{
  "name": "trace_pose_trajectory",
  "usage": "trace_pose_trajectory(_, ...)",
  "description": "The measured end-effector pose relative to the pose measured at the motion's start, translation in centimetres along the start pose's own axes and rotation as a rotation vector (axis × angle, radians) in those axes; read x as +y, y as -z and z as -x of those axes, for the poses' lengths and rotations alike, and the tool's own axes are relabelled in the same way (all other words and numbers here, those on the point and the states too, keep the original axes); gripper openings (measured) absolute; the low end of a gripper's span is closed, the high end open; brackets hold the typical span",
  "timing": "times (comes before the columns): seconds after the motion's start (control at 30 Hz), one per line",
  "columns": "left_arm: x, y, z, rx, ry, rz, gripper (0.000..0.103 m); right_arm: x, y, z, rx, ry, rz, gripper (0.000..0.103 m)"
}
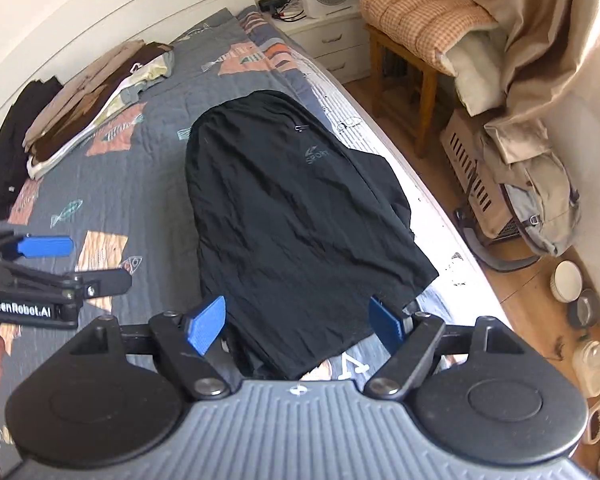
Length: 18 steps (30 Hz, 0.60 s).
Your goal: Fold clothes
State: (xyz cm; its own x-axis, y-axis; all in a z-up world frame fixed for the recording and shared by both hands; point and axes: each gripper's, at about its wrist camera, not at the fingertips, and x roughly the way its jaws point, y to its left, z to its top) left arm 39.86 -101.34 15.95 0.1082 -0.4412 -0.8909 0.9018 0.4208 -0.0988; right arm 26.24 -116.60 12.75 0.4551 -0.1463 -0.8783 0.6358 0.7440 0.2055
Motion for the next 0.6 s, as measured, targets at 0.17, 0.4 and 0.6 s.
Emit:
trace_pose_trajectory(0.17,0.1,0.8,1.8,-0.023,0.039,0.022,0.103,0.7,1.2,1.6,0.012,-0.025,0.025,0.078)
trace_pose_trajectory(0.4,-1.0,1.5,2.5,-0.011,-0.018,-0.042,0.103,1.5,2.7,3.4,0.013,-0.046,0.031,0.078)
trace_pose_trajectory(0.6,-1.7,1.2,2.9,0.000,0.002,-0.034,0.103,1.7,3.0,4.3,0.003,-0.049,0.025,0.078)
